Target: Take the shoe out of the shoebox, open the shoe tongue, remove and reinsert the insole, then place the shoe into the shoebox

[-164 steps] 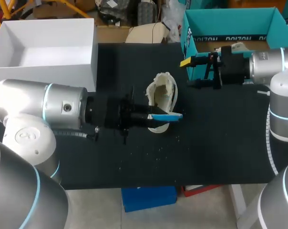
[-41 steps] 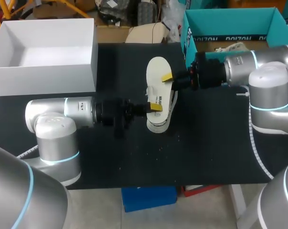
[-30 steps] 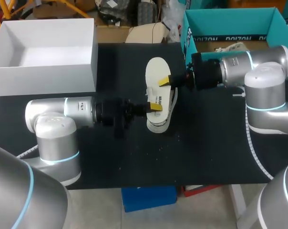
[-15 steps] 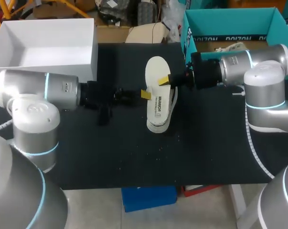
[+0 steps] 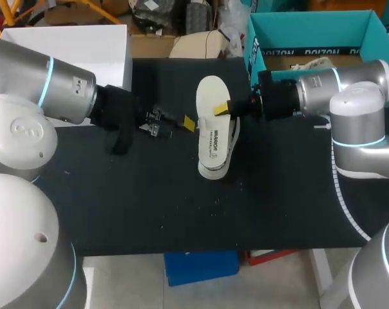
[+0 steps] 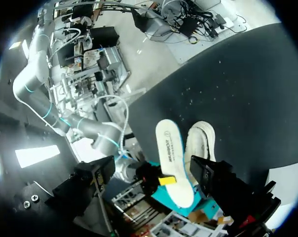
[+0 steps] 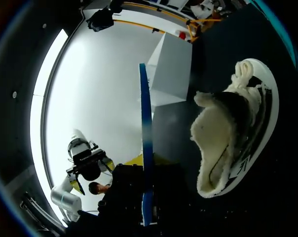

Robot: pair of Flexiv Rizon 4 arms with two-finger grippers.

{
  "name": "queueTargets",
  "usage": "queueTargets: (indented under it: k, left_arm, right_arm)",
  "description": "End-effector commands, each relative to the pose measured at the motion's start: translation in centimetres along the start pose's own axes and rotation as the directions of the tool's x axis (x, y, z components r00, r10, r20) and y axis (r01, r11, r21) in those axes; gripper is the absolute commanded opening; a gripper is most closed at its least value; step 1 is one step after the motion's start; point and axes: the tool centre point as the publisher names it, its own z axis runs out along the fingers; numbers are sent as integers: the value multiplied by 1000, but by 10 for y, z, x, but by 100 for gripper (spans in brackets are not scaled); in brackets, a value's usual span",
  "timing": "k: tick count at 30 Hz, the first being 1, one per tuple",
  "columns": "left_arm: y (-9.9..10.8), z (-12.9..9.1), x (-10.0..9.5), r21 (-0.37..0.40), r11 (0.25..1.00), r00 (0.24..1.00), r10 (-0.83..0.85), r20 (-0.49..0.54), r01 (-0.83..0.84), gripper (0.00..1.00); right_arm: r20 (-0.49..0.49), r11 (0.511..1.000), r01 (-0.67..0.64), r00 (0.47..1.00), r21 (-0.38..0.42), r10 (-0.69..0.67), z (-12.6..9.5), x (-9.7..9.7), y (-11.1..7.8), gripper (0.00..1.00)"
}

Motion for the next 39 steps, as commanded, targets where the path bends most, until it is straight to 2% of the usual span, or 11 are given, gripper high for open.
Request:
queueTargets:
  k: [1, 3, 6, 22, 25, 26, 33, 39]
  left_arm:
    - [10, 3, -11, 267, 959, 640, 145, -755, 98, 100]
    - [9, 4, -18, 280, 955, 617, 165, -769, 94, 100]
    - [6, 6, -27, 297, 952, 645, 182, -742, 74, 100]
    - [6, 6, -27, 297, 952, 645, 182, -742, 74, 100]
    - [10, 17, -24, 249, 965, 681, 133, -720, 75, 100]
    - [12, 19, -24, 231, 970, 711, 111, -695, 74, 100]
    - [19, 30, -24, 120, 991, 787, 30, -616, 56, 100]
    - [28, 37, -21, 109, 985, 806, -43, -591, 132, 100]
  right_arm:
    - [0, 1000, 0, 1000, 1, 0, 1, -1, 0, 0]
    - [0, 1000, 0, 1000, 1, 0, 1, -1, 0, 0]
    - [0, 1000, 0, 1000, 1, 0, 1, -1, 0, 0]
    - [0, 1000, 0, 1000, 1, 0, 1, -1, 0, 0]
    - [0, 1000, 0, 1000, 1, 0, 1, -1, 0, 0]
    - [0, 1000, 0, 1000, 1, 0, 1, -1, 0, 0]
    - [0, 1000, 0, 1000, 1, 0, 1, -1, 0, 0]
    - [0, 1000, 0, 1000, 1, 0, 1, -1, 0, 0]
